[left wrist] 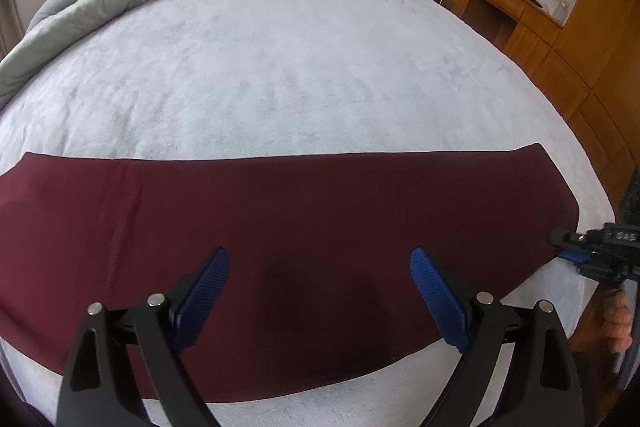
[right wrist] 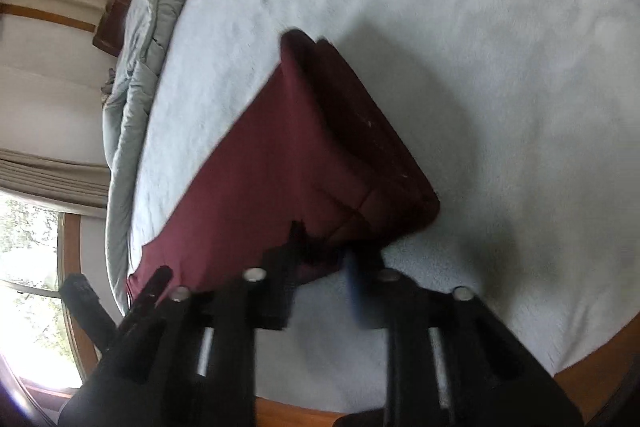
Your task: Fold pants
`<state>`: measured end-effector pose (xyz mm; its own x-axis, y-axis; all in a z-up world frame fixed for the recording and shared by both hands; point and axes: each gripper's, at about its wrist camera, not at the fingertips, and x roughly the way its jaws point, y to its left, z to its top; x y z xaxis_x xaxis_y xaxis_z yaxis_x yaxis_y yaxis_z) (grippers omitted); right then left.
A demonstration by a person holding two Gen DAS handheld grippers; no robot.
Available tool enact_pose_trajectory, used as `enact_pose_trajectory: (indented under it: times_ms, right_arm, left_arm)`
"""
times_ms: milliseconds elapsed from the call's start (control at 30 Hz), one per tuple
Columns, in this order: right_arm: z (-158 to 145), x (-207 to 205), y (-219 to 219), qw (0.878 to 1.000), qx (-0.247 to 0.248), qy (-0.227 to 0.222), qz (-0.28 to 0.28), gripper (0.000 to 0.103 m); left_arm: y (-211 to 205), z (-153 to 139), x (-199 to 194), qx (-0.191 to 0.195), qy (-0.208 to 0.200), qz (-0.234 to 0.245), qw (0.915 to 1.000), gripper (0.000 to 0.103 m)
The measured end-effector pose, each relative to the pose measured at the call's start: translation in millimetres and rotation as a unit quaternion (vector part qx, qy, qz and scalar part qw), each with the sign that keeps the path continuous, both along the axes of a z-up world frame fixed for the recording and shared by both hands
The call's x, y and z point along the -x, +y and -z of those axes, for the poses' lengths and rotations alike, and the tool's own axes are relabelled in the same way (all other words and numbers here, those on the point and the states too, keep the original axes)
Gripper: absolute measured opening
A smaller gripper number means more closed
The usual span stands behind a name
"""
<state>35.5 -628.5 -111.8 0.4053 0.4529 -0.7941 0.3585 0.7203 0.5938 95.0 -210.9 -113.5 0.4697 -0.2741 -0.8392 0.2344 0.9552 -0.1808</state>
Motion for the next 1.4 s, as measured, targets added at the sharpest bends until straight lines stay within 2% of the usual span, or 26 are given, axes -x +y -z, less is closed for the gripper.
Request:
enact_pose_trajectory:
  times_ms: [100, 167, 233, 333, 400, 433, 467, 500, 567, 633, 667, 767, 867, 1100, 1167, 1200, 1267, 1300, 1400]
  right_arm:
    - [-7.9, 8.3, 4.0, 1.000, 0.014, 0.003, -0.009, 0.052]
    - [-7.5, 19.7, 5.4, 1.000, 0.006, 0.007, -0.006, 0.053]
    - [-3.1, 24.4, 8.7, 1.000, -0.011, 0.017, -0.005, 0.065]
    - [11.8, 26.5, 2.9, 0.998, -0.046, 0.028, 0.021, 0.071]
    - [17.7, 20.7, -1.5, 0.996, -0.073, 0.020, 0.037, 0.077]
    - [19.9, 18.9, -3.4, 0.996, -0.079, 0.019, 0.047, 0.077]
    - [21.4, 16.0, -4.5, 0.994, -0.087, 0.016, 0.059, 0.075]
    - [21.6, 13.2, -5.4, 0.993, -0.097, 0.006, 0.066, 0.067]
    - [21.0, 3.8, -4.5, 0.992, -0.106, -0.015, 0.073, 0.065]
    - [21.6, -4.0, -1.1, 0.986, -0.135, -0.043, 0.086, 0.057]
    - [23.3, -6.9, 0.4, 0.984, -0.148, -0.054, 0.084, 0.057]
    - [31.3, -10.6, 11.2, 0.990, -0.117, -0.023, 0.071, 0.057]
    - [30.4, -6.8, 20.6, 0.992, -0.112, -0.023, 0.060, 0.057]
    - [39.8, 2.5, 0.5, 0.977, -0.172, -0.028, 0.121, 0.056]
    - [37.6, -2.5, 1.7, 0.978, -0.168, -0.031, 0.117, 0.056]
    - [35.4, -5.1, 3.5, 0.981, -0.157, -0.034, 0.110, 0.052]
    - [32.3, -12.7, 8.7, 0.985, -0.138, -0.042, 0.099, 0.039]
    - [33.4, -15.0, 10.6, 0.986, -0.133, -0.038, 0.097, 0.021]
    - [31.5, -21.5, 11.9, 0.985, -0.139, -0.044, 0.093, 0.015]
  left_arm:
    - [2.4, 0.5, -1.0, 0.003, 0.002, -0.004, 1.0000, 0.093]
    - [3.8, 0.4, -0.5, 0.004, 0.001, -0.005, 1.0000, 0.093]
    - [4.4, 0.7, -0.4, 0.004, 0.002, -0.005, 1.0000, 0.093]
    - [6.1, 0.6, 0.1, 0.007, 0.004, -0.005, 1.0000, 0.093]
    - [6.8, -1.3, 1.0, 0.008, 0.001, -0.005, 1.0000, 0.093]
    - [6.5, -2.0, 1.8, 0.007, -0.001, -0.004, 1.0000, 0.093]
    - [6.4, -2.6, 2.2, 0.005, -0.003, -0.004, 1.0000, 0.093]
    - [6.4, -2.9, 2.0, 0.005, -0.004, -0.003, 1.0000, 0.093]
    - [7.4, -3.6, 1.5, 0.006, -0.004, -0.005, 1.0000, 0.093]
    - [8.0, -3.4, 1.3, 0.008, -0.003, -0.007, 0.9999, 0.093]
    - [8.7, -3.3, 1.2, 0.009, -0.002, -0.008, 0.9999, 0.093]
    - [10.6, -2.5, 0.4, 0.009, 0.000, -0.012, 0.9999, 0.093]
    - [14.4, -1.7, -0.5, 0.012, 0.002, -0.016, 0.9998, 0.093]
    - [25.4, 3.3, -1.4, 0.006, 0.008, -0.022, 0.9997, 0.093]
    - [30.1, 5.8, -1.5, 0.000, 0.010, -0.024, 0.9997, 0.093]
    - [33.0, 7.3, -1.9, -0.003, 0.012, -0.026, 0.9996, 0.093]
    - [40.7, 10.3, -3.2, -0.006, 0.016, -0.033, 0.9993, 0.093]
    - [44.5, 12.3, -4.0, -0.008, 0.019, -0.038, 0.9990, 0.093]
    - [55.1, 19.4, -6.3, -0.013, 0.038, -0.051, 0.9979, 0.093]
